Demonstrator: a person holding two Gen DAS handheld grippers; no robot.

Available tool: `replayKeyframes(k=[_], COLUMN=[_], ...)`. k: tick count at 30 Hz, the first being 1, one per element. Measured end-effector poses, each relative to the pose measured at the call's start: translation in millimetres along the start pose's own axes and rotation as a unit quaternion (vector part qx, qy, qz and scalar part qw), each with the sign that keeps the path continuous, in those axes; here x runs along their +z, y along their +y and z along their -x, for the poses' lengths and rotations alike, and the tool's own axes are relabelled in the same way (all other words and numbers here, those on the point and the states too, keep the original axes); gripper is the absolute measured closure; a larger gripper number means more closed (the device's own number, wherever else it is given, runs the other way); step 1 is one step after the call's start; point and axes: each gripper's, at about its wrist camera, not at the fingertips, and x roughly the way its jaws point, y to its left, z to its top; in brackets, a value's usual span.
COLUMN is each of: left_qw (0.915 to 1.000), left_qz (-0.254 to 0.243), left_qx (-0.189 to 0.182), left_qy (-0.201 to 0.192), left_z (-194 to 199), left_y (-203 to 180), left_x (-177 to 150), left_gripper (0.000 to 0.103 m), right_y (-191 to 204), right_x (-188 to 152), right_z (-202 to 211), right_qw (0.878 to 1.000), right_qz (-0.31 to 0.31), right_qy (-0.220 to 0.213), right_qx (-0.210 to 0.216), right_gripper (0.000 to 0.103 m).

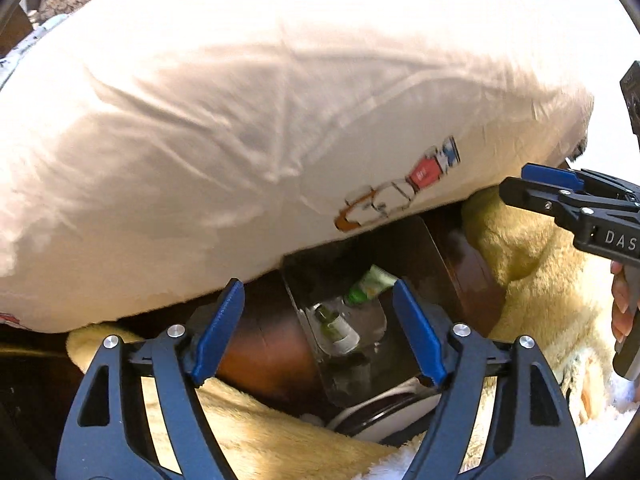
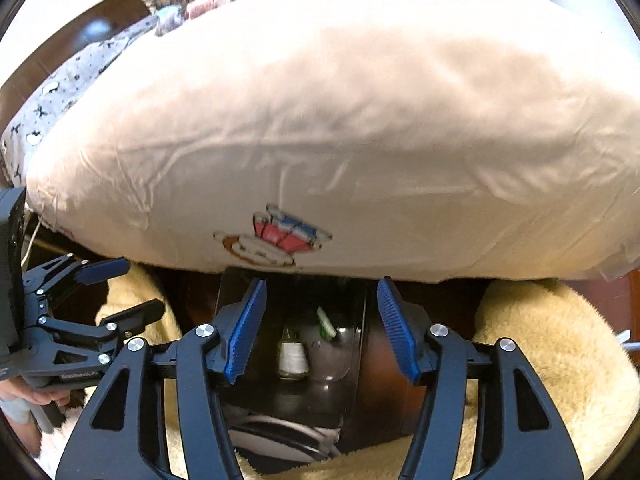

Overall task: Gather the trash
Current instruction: 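Raise both open tools back over the items on the bed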

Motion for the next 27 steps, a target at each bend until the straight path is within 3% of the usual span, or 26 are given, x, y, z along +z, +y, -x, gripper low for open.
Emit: replayKeyframes(k=[12,25,27], left_qw=[0.9934,0.9786,0.9765], left_qz=[0.012,0.071,0.078], left_qx=[0.046,0.09,0.092], left_qy=[-0.105,-0.171,-0.179], left_z=[66,65,68], left_y=[28,97,107], left_x=[39,126,142], left_gripper=[0.025,0.025,0.025], right_y=[14,55,59], right_x=[76,168,180], right_z=[34,9,0], right_qw=[0.994,0.988,0.988], right_qz=[0.045,0.079,0.081], right_qy=[-0.1,-0.135,-0.133], right_qx=[-0.019,-0.001,0.003], right_gripper=[0.041,0.042,0.049])
